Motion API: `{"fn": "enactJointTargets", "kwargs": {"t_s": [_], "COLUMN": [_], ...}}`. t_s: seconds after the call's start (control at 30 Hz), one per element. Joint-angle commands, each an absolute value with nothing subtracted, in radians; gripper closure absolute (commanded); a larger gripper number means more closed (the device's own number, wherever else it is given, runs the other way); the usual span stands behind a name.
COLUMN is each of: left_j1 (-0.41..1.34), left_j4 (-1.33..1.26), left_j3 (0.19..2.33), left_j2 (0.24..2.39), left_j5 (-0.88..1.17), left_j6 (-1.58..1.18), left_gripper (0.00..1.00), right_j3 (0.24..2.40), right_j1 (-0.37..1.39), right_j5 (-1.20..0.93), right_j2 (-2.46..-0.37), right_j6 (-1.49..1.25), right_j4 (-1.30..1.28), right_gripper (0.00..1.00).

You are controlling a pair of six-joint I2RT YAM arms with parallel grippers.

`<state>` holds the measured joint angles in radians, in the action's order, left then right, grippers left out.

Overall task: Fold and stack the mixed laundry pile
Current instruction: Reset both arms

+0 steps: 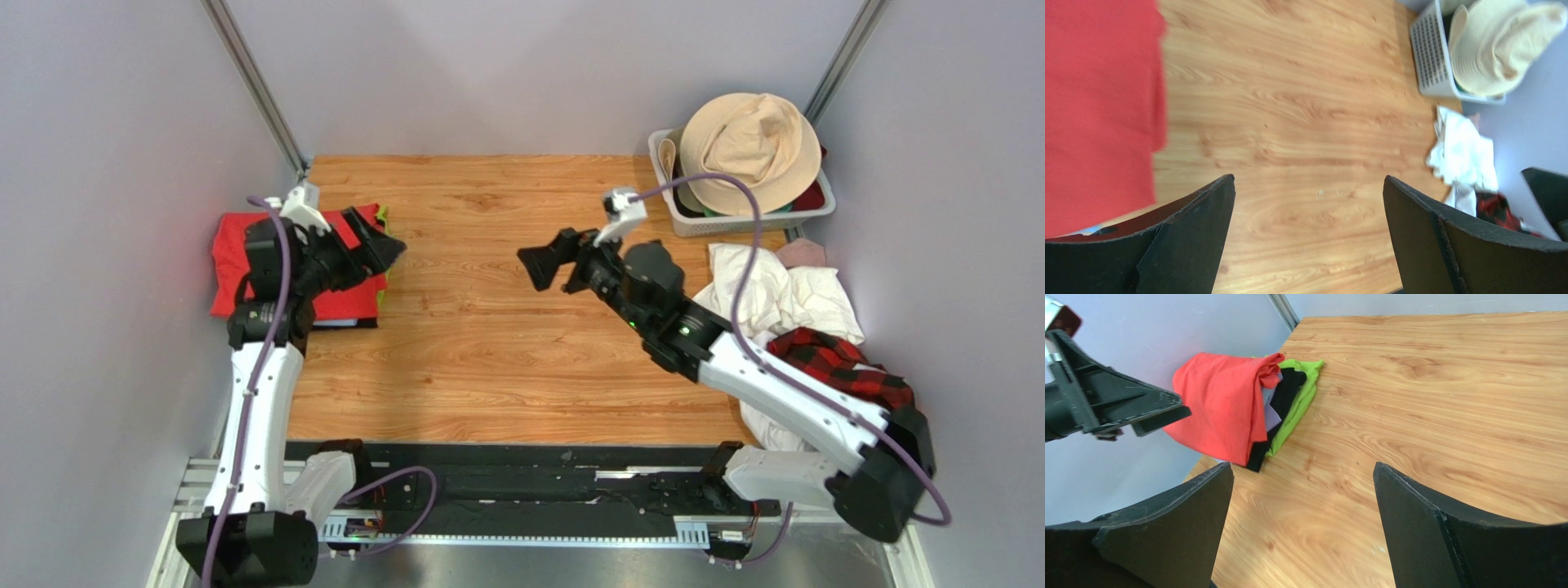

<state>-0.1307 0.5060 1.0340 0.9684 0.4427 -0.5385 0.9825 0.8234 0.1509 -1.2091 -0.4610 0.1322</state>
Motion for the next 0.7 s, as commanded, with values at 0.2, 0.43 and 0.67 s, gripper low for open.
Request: {"fn": "enactJointTargets", "kwargs": {"t_s": [0.2,0.43,0.67], "left_j1": [0.189,0.222,0.222], "left_j4": [0.221,0.158,0.173], "left_j3": [0.727,0.534,0.5], "left_j2": [0.743,0.583,0.537], "left_j5": [0.33,0.348,0.36], "left_j6": [-0.549,-0.52,-0.515], "left_gripper": [0.02,0.02,0.02], "right_j3": [0.701,0.557,0.505], "right_j1": [0.825,0.825,0.825], "right_j5": [0.348,0.468,0.514], "right_j2": [-0.68,-0.398,-0.265], "right_j6": [-0.428,-0.508,-0.589], "right_j4": [-0.276,-0.409,-0.474], "right_gripper": [0.12,0.12,0.14]}}
